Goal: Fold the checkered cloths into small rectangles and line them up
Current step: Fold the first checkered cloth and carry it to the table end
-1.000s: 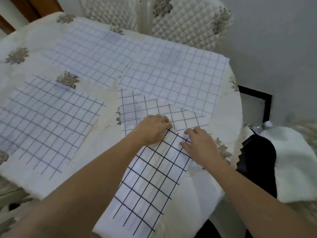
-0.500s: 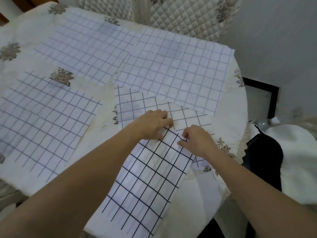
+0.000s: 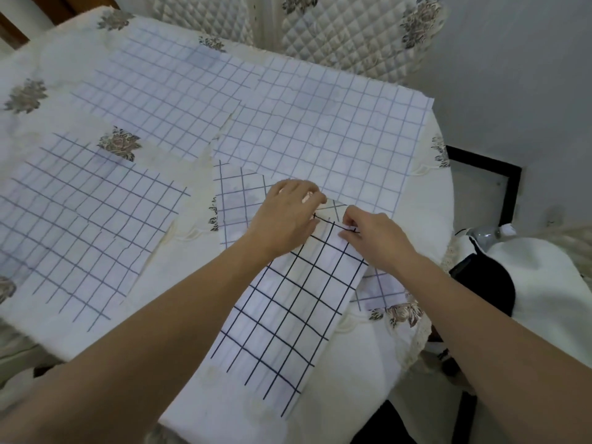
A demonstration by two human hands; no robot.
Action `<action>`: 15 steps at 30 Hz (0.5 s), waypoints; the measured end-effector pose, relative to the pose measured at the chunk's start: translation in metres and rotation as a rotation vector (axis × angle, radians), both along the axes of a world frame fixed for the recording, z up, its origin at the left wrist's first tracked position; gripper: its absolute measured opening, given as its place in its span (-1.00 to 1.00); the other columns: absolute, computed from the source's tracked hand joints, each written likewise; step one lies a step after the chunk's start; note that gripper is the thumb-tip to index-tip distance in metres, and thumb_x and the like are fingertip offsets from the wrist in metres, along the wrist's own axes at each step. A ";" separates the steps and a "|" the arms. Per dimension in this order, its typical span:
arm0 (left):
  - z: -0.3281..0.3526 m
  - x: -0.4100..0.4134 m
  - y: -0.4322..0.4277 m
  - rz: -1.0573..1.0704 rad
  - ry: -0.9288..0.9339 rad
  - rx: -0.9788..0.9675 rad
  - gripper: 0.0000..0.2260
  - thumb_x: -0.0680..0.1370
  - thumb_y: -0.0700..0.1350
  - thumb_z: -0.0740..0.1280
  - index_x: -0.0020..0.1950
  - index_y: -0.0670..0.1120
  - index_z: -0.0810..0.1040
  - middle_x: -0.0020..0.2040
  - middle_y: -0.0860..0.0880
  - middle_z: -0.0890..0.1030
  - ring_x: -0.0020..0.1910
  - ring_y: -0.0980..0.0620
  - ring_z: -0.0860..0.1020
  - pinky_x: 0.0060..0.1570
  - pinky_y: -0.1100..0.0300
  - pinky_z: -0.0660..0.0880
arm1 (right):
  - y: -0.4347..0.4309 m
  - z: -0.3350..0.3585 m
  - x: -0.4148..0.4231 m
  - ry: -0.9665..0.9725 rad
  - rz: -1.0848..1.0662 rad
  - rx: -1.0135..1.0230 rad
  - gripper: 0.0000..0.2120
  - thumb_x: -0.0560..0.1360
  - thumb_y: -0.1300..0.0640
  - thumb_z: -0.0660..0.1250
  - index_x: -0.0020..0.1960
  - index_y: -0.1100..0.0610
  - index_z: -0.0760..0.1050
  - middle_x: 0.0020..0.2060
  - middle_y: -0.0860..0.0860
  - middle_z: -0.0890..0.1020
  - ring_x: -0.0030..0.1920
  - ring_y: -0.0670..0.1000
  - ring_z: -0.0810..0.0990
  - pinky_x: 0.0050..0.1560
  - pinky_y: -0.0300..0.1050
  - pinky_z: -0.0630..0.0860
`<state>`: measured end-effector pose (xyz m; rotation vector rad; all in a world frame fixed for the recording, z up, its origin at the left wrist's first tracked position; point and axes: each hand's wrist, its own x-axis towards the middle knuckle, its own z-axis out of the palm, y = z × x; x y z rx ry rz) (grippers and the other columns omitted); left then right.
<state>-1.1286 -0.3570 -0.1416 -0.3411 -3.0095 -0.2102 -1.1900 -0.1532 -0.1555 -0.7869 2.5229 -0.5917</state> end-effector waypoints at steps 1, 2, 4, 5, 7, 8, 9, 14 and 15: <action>0.002 0.014 0.006 -0.013 0.079 0.051 -0.74 0.54 -0.11 0.37 0.22 -0.10 0.55 0.21 -0.10 0.56 0.21 -0.13 0.51 0.28 -0.07 0.39 | 0.000 0.002 -0.002 0.007 0.008 0.003 -0.82 0.61 -0.03 0.29 0.00 0.00 0.31 -0.30 -0.09 0.44 -0.16 0.10 0.46 -0.25 -0.07 0.34; 0.003 0.031 0.013 -0.077 0.103 0.080 -0.76 0.55 -0.14 0.33 0.21 -0.13 0.56 0.23 -0.11 0.56 0.21 -0.13 0.51 0.26 -0.05 0.40 | 0.000 0.003 -0.004 0.009 0.017 0.005 -0.83 0.61 -0.03 0.29 0.00 0.00 0.31 -0.31 -0.11 0.41 -0.14 0.11 0.46 -0.23 -0.06 0.35; -0.002 0.071 0.025 -0.278 0.053 0.115 -0.75 0.59 -0.17 0.27 0.24 -0.16 0.57 0.27 -0.13 0.56 0.24 -0.13 0.51 0.27 -0.02 0.40 | 0.000 0.005 -0.006 0.016 0.045 0.012 -0.83 0.61 -0.03 0.29 0.01 0.01 0.32 -0.33 -0.11 0.39 -0.13 0.12 0.47 -0.22 -0.05 0.39; -0.009 0.090 0.030 -0.355 -0.006 0.128 -0.73 0.61 -0.16 0.25 0.28 -0.17 0.55 0.32 -0.13 0.54 0.29 -0.12 0.49 0.32 -0.02 0.39 | 0.000 0.006 -0.008 0.020 0.059 0.012 -0.83 0.61 -0.02 0.29 0.00 0.01 0.32 -0.34 -0.09 0.40 -0.15 0.12 0.48 -0.22 -0.04 0.40; -0.025 0.123 0.036 -0.428 -0.125 0.108 -0.65 0.65 -0.09 0.20 0.41 -0.15 0.46 0.44 -0.11 0.47 0.43 -0.09 0.40 0.43 -0.02 0.32 | 0.000 0.006 -0.009 0.023 0.068 0.011 -0.83 0.61 -0.02 0.29 0.01 0.02 0.33 -0.33 -0.07 0.41 -0.19 0.13 0.49 -0.22 -0.02 0.45; -0.033 0.134 0.039 -0.435 -0.181 0.081 -0.61 0.67 -0.05 0.16 0.47 -0.13 0.40 0.49 -0.09 0.41 0.49 -0.06 0.33 0.46 -0.03 0.28 | 0.001 0.005 -0.009 0.019 0.067 0.011 -0.83 0.61 -0.02 0.29 0.02 0.03 0.34 -0.31 -0.06 0.42 -0.19 0.13 0.50 -0.20 0.00 0.49; -0.040 0.142 0.041 -0.429 -0.229 0.056 -0.58 0.68 -0.01 0.12 0.52 -0.12 0.34 0.54 -0.07 0.34 0.54 -0.03 0.26 0.48 -0.02 0.25 | 0.001 0.005 -0.009 0.014 0.064 0.014 -0.83 0.61 -0.03 0.29 0.03 0.03 0.35 -0.30 -0.06 0.43 -0.17 0.13 0.50 -0.17 0.01 0.50; -0.062 0.153 0.050 -0.380 -0.340 -0.038 -0.49 0.71 0.08 -0.03 0.62 -0.11 0.09 0.64 -0.03 0.05 0.61 0.03 -0.04 0.55 -0.04 0.09 | 0.005 0.000 -0.007 -0.005 0.050 0.016 -0.83 0.63 -0.02 0.27 0.06 0.06 0.36 -0.25 -0.02 0.48 -0.12 0.14 0.50 -0.17 -0.01 0.45; -0.064 0.152 0.052 -0.375 -0.344 -0.051 -0.48 0.71 0.09 -0.03 0.62 -0.11 0.07 0.64 -0.03 0.03 0.61 0.03 -0.06 0.55 -0.05 0.07 | 0.005 -0.001 -0.007 -0.003 0.044 0.012 -0.83 0.63 -0.02 0.27 0.06 0.06 0.37 -0.24 0.00 0.50 -0.12 0.14 0.51 -0.18 -0.01 0.45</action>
